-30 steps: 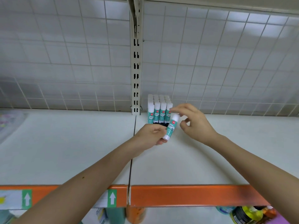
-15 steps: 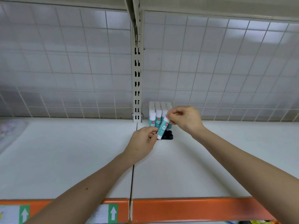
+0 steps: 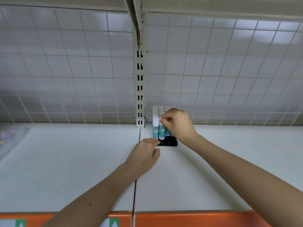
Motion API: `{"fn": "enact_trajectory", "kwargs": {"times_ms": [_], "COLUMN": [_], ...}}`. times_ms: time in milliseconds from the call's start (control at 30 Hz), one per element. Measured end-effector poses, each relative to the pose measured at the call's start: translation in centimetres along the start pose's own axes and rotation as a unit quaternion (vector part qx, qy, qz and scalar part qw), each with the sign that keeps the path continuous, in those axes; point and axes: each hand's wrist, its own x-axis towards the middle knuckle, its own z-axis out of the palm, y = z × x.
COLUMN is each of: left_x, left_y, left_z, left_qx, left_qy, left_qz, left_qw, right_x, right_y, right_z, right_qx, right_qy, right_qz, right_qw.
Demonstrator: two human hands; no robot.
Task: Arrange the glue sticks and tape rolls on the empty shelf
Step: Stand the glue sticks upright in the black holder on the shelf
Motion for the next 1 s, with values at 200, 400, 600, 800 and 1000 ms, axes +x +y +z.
{"fn": "enact_trajectory", "kwargs": {"times_ms": [200,400,600,800,1000], "left_x": [0.3,0.4,0.9,2.8,5.0], "left_y": [-0.1,0.1,3.4,10.2,19.5], "left_z": [0.9,0.0,-0.7,1.2,4.7], "left_qx": [0.003,0.023,0.040,-0.025,-0.059], "left_qy": [0.007,-0.049,-0.016,-0.014,-0.051], "left_qz": [0.008,-0.011,0.006,0.035,0.056], "left_qw": [1.000,0.998,0.999,0.999,0.995], "right_x": [-0.8,-1.2,-4.5,-8.1,-13.0], "right_y": [0.3,0.3,3.0,9.4,15.9], "right_z": [1.4,-0.2,-3.5,-9.1,-16.4], "right_qx": [0.001,0.013,0.053,0.011,0.009], "right_qy": [0.022,-0.022,-0.049,-0.048,-0.016], "right_qz": [-0.008,0.016,0.046,0.114,0.180], "right_qw": [1.000,1.000,0.996,0.992,0.983]}}
